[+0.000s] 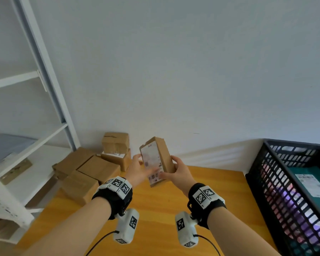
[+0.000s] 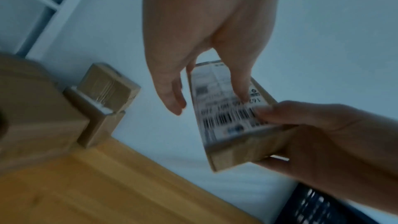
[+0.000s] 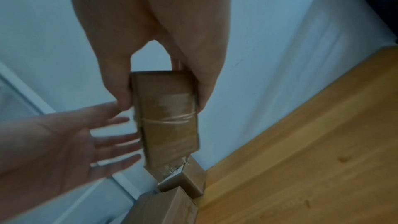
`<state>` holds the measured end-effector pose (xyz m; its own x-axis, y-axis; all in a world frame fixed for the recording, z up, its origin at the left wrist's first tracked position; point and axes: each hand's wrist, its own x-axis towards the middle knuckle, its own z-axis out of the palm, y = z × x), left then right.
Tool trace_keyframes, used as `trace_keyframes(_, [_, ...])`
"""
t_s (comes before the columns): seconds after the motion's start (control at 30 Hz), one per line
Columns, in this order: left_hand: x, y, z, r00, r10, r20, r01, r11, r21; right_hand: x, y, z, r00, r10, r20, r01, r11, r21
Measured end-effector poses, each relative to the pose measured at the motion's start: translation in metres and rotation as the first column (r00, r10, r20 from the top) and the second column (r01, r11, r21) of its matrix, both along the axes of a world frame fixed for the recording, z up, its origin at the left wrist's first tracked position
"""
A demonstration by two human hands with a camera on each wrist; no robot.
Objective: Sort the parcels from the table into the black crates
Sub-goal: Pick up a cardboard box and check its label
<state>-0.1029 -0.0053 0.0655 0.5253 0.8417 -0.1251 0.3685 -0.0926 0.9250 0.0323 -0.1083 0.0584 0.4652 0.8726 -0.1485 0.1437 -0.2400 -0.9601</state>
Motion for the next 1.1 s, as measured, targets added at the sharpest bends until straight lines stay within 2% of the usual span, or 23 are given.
trace_keyframes(0.1, [-0.005, 0.017, 0.005, 0.984, -0.073, -0.162, 0.121, 0.941, 0.315, -0.002, 0.001, 0.003, 0.972, 0.032, 0.234, -0.020, 0.998, -0.052])
trace_keyframes(0.17, [-0.008, 0.026, 0.007, 0.953, -0.110, -0.283, 0.231, 0.868, 0.440, -0.002, 0.001, 0.004, 0.935, 0.072, 0.348, -0.050, 0.996, -0.073])
trace_keyframes(0.3, [-0.010, 0.032, 0.013, 0.838, -0.109, -0.534, 0.423, 0.747, 0.512, 0.000, 0.001, 0.006, 0.894, 0.105, 0.435, -0.082, 0.994, -0.073])
trace_keyframes(0.4, [-0.008, 0.031, 0.015, 0.792, -0.147, -0.593, 0.477, 0.755, 0.451, 0.004, 0.001, 0.007, 0.890, 0.098, 0.445, -0.089, 0.995, -0.042])
trace_keyframes(0.57, [-0.005, 0.034, 0.014, 0.812, -0.199, -0.549, 0.441, 0.825, 0.353, 0.010, -0.001, 0.013, 0.907, -0.044, 0.420, 0.024, 0.998, 0.054])
trace_keyframes(0.73, [0.003, 0.035, 0.020, 0.928, -0.153, -0.341, 0.256, 0.925, 0.282, 0.019, 0.003, 0.020, 0.962, -0.222, 0.158, 0.202, 0.970, 0.135])
trace_keyframes(0.9, [0.013, 0.028, 0.045, 0.983, -0.165, -0.080, 0.176, 0.973, 0.148, 0.023, 0.008, 0.034, 0.979, -0.170, -0.112, 0.192, 0.954, 0.232])
trace_keyframes(1.1, [0.021, 0.020, 0.073, 0.980, -0.168, 0.112, 0.158, 0.983, 0.094, 0.024, 0.020, 0.059, 0.977, -0.085, -0.195, 0.157, 0.907, 0.392])
